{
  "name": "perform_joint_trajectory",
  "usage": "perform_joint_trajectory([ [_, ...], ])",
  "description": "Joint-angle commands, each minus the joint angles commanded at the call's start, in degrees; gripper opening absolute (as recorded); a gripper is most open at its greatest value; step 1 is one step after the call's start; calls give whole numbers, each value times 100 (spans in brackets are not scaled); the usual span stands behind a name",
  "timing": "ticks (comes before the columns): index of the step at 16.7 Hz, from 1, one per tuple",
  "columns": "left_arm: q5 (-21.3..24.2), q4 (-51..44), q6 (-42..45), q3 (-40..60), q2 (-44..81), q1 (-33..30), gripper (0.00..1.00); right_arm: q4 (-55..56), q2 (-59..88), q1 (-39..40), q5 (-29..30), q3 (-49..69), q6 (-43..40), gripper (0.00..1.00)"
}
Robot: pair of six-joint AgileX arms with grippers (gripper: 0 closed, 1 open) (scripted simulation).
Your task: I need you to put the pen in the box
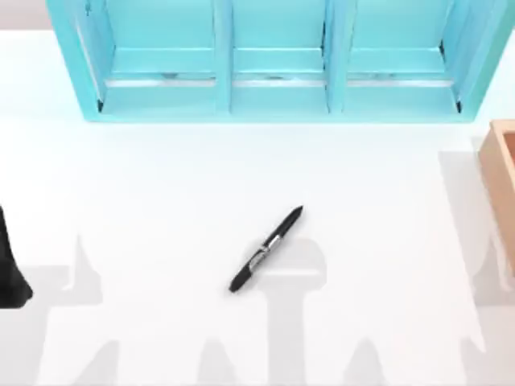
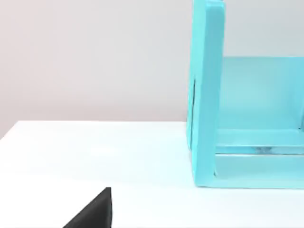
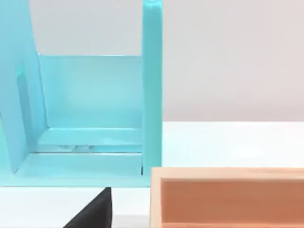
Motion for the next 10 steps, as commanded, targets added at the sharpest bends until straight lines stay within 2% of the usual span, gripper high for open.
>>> perform_joint_trajectory([
  [5,0,0,0,0,0,0,100,-177,299,110,-57,272,232,100],
  [10,0,0,0,0,0,0,100,-1021,1754,548,-191,1583,1296,100],
])
